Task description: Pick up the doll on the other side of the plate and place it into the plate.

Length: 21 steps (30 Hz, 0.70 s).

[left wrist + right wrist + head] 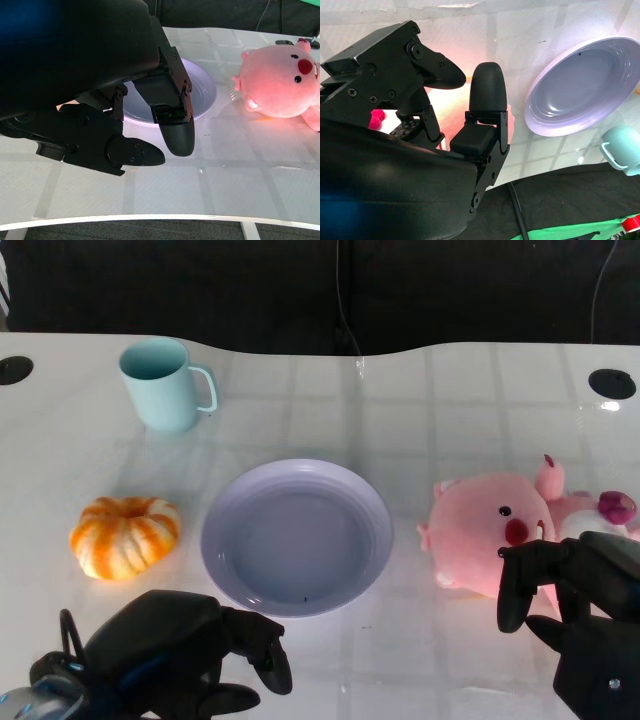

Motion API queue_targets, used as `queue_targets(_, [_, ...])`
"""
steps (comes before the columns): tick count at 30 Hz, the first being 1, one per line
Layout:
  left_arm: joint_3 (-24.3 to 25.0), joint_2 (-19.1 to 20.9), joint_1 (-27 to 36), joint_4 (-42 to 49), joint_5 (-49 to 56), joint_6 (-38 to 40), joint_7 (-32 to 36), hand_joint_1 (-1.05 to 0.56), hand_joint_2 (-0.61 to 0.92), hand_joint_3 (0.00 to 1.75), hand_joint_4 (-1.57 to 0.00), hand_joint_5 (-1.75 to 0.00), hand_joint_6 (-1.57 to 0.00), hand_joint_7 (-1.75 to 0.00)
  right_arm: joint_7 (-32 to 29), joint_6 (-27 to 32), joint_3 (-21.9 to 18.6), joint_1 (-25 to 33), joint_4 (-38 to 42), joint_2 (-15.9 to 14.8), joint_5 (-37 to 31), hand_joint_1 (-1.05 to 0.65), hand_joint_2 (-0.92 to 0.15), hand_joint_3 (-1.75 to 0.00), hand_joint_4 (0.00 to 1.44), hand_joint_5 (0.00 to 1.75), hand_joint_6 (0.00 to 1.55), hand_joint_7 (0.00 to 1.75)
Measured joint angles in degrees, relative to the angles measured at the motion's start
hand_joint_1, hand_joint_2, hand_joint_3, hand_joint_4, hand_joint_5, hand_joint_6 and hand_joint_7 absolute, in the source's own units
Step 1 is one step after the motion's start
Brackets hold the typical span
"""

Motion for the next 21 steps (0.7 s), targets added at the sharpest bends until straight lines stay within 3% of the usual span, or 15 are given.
queue_targets(21, [0.09,0.11,0.0,0.05,-0.08,-0.43,0.01,-0.24,0.92,0.25,-0.7,-1.36,-0.84,-0.74,-0.04,-0.04,-0.01,-0.2,0.16,0.0,0.18,-0.12,-0.49,-1.09,0.8,1.67,0.81,1.26])
